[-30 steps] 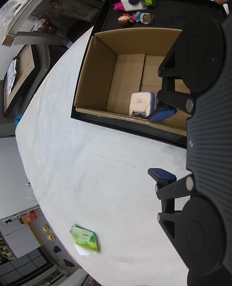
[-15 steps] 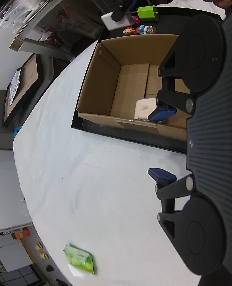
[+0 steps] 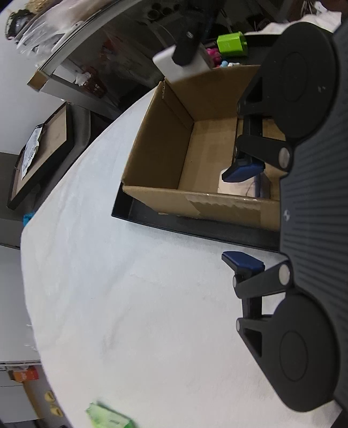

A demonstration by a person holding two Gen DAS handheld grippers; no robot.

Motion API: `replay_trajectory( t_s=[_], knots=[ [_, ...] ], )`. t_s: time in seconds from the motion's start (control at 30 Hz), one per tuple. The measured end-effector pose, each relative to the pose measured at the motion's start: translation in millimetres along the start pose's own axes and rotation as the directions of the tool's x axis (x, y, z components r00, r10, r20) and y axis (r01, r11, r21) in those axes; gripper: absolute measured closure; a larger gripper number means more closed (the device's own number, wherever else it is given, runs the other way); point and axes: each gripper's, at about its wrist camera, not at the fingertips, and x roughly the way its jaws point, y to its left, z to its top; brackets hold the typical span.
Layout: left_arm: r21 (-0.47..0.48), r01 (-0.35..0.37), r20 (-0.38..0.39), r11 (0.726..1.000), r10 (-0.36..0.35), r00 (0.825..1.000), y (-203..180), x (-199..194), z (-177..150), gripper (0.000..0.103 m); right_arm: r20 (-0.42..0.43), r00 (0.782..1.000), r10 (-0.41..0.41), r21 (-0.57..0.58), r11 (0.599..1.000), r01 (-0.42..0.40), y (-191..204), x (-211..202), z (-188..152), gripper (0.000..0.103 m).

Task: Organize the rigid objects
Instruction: 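Carry the white charger with the right tool and drop it into the box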

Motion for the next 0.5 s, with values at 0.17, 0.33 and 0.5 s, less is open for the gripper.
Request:
replay_trajectory(
  t_s=[0.17, 0.33, 0.5],
  knots=[
    [-0.042, 0.052, -0.004, 0.998, -0.052, 0.999, 8.8, 6.1, -1.9, 0.055, -0.028, 0.999, -0.032, -0.022, 0.999, 0.031, 11.8, 10.6, -3.8, 0.083],
    [-0.105, 0.126, -0.030, 0.987, -0.129, 0.991, 15.9, 13.4, -4.5, 0.080, -0.051, 0.998, -0.028, -0.038, 0.999, 0.026, 27.8, 20.7, -5.4, 0.083],
    [-0.131, 0.136, -0.025, 0.982, -0.140, 0.990, 20.6, 13.9, -4.4, 0.081, -0.065, 0.998, -0.005, -0.065, 0.998, 0.000, 48.3, 28.8, -1.5, 0.082]
  ],
)
